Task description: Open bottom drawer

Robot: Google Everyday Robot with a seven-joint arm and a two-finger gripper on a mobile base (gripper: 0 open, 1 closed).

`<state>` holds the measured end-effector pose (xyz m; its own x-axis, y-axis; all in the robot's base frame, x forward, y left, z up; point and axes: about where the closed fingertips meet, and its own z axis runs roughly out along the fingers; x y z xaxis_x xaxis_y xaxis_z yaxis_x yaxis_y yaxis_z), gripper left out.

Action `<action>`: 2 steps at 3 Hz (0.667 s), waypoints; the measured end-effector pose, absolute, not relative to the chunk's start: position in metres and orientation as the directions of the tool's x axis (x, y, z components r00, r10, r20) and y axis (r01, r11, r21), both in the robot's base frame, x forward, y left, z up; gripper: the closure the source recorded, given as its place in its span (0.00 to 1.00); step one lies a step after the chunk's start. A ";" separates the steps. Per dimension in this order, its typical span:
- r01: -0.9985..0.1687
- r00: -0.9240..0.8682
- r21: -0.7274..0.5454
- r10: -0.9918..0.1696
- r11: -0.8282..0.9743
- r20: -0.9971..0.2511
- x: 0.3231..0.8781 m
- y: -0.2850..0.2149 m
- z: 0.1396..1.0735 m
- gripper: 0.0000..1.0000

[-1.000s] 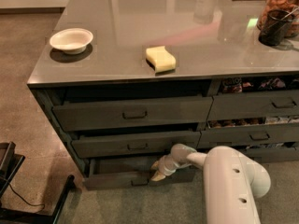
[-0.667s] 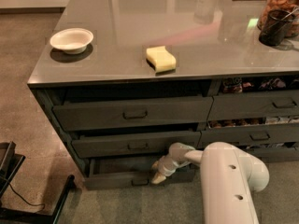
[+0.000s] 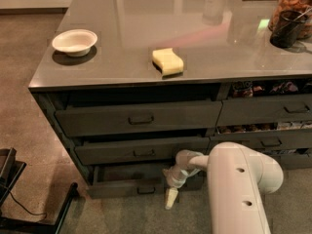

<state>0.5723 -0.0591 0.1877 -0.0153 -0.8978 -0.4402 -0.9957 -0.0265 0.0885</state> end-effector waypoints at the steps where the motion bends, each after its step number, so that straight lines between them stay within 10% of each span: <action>1: -0.989 -0.051 0.149 -0.907 -0.013 -0.419 0.553 -0.067 0.188 0.00; 2: -0.974 -0.118 0.226 -0.898 0.021 -0.424 0.532 -0.079 0.188 0.00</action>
Offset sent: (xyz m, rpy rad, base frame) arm -0.0552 -0.0351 0.0052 0.0136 0.2127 -0.0955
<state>0.5319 -0.0792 0.1883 -0.1181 -0.8982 -0.4235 -0.9739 0.0215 0.2261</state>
